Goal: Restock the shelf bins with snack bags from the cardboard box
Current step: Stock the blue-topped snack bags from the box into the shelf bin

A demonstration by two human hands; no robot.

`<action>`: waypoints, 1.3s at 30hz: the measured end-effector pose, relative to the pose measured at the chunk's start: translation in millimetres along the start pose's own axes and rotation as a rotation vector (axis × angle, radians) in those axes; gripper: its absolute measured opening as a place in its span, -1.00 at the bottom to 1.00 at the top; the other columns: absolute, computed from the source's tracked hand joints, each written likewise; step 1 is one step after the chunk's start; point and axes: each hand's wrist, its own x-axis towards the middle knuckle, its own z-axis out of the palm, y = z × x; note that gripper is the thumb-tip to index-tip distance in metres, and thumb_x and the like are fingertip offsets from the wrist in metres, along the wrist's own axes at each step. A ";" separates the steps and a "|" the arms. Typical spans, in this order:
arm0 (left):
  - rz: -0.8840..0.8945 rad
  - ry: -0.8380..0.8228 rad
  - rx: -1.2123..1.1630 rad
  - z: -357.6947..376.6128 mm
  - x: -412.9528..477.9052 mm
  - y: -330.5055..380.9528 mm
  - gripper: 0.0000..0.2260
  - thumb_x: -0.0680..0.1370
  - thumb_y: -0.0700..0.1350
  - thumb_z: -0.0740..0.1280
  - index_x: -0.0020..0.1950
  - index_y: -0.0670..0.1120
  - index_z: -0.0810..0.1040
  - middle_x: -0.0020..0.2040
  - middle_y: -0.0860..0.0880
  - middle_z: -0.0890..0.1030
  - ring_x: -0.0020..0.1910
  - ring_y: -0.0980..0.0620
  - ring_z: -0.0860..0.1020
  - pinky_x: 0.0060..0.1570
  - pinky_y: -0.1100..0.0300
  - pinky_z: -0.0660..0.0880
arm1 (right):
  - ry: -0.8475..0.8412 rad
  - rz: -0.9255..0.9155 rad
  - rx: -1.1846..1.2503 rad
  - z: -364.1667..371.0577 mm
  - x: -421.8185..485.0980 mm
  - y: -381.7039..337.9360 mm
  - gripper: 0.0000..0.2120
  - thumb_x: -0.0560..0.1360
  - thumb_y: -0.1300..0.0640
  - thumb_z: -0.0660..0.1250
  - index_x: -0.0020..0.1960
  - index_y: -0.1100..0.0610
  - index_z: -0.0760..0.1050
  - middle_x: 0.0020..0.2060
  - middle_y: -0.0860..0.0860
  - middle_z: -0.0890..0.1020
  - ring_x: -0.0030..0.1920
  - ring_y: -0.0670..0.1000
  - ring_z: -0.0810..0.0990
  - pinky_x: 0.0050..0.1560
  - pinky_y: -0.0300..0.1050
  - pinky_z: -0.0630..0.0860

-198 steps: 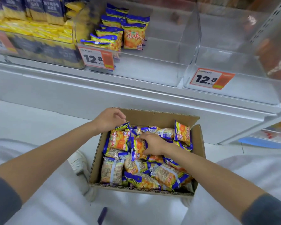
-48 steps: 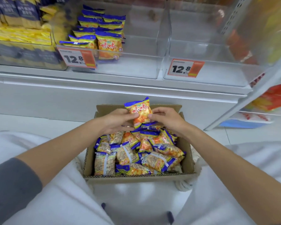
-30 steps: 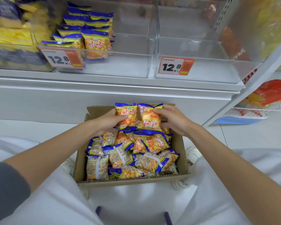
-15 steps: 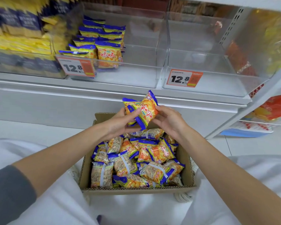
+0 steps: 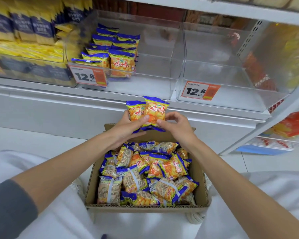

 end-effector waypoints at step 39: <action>0.326 0.158 1.122 -121.0 86.9 177.6 -0.68 0.53 0.05 0.40 0.29 0.14 0.54 0.25 -0.06 0.57 0.18 -0.14 0.48 0.17 0.00 0.46 | -0.459 0.144 -0.135 66.0 167.2 -145.7 -0.53 0.50 0.40 0.33 0.32 0.11 0.30 0.22 0.19 0.51 0.03 0.11 0.64 -0.03 0.03 0.65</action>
